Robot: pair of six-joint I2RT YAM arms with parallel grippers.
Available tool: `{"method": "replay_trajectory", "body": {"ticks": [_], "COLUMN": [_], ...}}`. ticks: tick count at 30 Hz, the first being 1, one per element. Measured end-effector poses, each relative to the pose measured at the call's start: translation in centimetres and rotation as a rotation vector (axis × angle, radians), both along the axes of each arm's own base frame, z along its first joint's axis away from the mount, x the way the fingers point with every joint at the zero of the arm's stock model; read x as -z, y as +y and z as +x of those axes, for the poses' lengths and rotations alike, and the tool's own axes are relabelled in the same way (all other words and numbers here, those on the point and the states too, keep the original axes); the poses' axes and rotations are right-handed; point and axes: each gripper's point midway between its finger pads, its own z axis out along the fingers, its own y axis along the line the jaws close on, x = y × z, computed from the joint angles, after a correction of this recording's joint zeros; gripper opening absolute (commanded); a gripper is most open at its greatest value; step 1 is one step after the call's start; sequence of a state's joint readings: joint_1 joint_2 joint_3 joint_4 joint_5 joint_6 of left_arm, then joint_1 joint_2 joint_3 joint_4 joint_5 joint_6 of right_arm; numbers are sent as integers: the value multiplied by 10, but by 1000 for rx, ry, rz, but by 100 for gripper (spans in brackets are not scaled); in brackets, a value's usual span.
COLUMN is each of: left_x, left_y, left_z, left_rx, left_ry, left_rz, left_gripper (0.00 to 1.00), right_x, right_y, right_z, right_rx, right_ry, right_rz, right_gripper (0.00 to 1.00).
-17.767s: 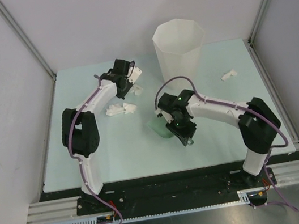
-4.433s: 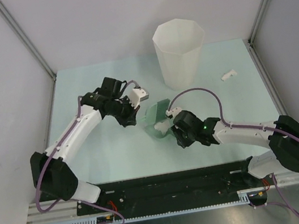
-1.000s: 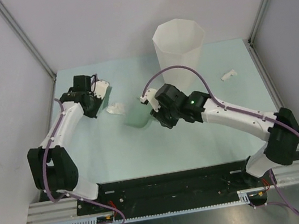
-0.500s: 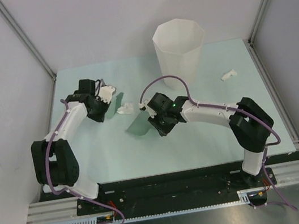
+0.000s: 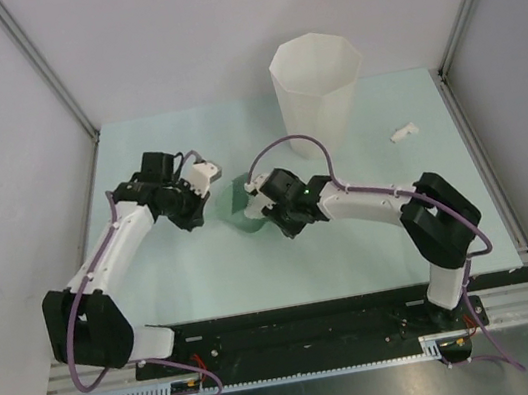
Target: Sweep away the paper scraps from the table
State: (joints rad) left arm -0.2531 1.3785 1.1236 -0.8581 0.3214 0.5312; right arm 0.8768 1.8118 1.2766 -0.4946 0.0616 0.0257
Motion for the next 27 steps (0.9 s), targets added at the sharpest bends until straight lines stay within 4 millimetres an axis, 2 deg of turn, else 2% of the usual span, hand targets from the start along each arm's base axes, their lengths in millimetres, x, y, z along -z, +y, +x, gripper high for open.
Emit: {"method": "replay_trajectory", "body": {"ticks": [3, 6, 12, 15, 19, 22, 26, 27], "left_x": [-8, -15, -35, -41, -44, -42, -41, -41], "left_y": [15, 27, 41, 51, 65, 66, 65, 64], "left_z": [7, 11, 15, 21, 25, 26, 26, 26], "left_rx": [-54, -93, -140, -174, -222, -224, -224, -225], "left_ry": [-26, -54, -124, -144, -154, -147, -142, -141], "left_rz": [23, 53, 87, 101, 125, 125, 120, 117], "left_gripper": [0, 0, 0, 0, 0, 0, 0, 0], "right_x": [-1, -10, -63, -101, -164, -220, -294, -305], "right_y": [-12, -19, -18, -22, -50, -79, -123, -129], "right_z": [-6, -11, -19, -26, -24, -1, 44, 53], "right_rx": [10, 8, -42, -56, -9, 85, 218, 240], "right_ry": [-17, -38, -150, -215, -327, -457, -646, -678], "right_rz": [-15, -17, 46, 109, 194, 204, 126, 107], "right_gripper": [0, 0, 0, 0, 0, 0, 0, 0]}}
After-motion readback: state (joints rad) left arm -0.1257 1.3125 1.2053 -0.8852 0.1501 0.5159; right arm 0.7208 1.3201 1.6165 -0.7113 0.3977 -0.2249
